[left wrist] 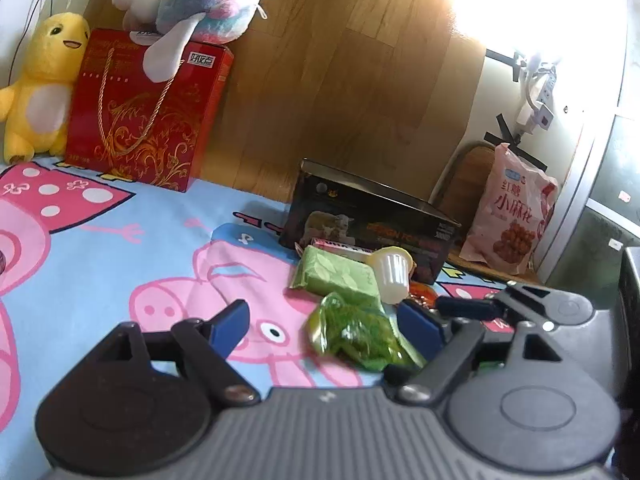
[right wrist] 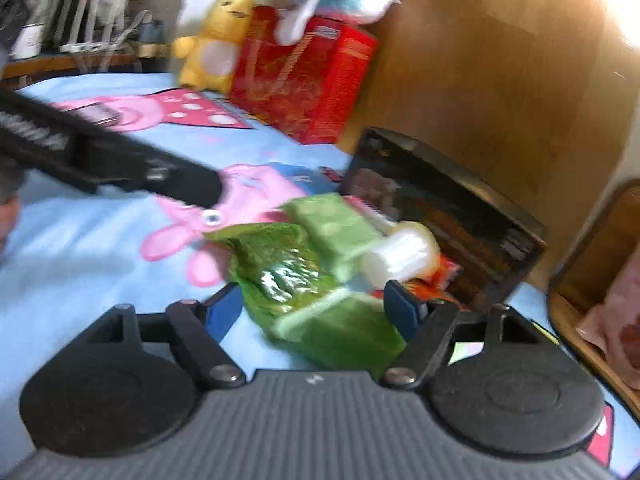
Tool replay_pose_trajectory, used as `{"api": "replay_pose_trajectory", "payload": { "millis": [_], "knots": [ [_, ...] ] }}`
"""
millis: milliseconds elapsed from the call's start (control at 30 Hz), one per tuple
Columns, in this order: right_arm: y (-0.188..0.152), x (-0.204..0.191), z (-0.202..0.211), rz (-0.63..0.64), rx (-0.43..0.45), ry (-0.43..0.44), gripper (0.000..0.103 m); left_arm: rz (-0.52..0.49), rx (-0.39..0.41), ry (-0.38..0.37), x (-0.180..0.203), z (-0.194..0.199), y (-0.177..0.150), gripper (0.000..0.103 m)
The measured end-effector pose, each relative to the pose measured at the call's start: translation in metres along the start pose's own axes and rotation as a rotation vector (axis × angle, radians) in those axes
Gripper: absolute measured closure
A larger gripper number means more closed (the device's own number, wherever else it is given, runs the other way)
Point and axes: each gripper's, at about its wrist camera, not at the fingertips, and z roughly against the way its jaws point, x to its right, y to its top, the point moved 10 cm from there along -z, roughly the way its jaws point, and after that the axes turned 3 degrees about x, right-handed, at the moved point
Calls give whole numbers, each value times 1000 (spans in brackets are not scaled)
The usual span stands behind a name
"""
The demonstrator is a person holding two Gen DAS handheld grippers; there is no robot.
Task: Organize snacks
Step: 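Move the left gripper back to the translucent green bag, then grasp and lift the translucent green bag with the left gripper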
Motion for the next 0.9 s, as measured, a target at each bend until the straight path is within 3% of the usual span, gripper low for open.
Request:
{"api": "replay_pose_trajectory", "payload": {
  "millis": [67, 167, 533, 633, 767, 900],
  "knots": [
    [0, 12, -3, -21, -10, -36, 24, 8, -2, -2, -1, -1, 0, 19],
    [1, 15, 6, -97, 4, 25, 23, 17, 2, -4, -2, -1, 1, 19],
    [17, -17, -13, 36, 7, 135, 24, 59, 27, -1, -9, 1, 5, 21],
    [18, -23, -26, 53, -57, 194, 30, 66, 29, -4, -10, 1, 6, 21],
    [15, -9, -47, -155, -162, 364, 34, 72, 21, -10, -10, 0, 5, 21],
    [19, -9, -51, -163, -157, 371, 39, 81, 16, -17, -10, 0, 4, 21]
  ]
}}
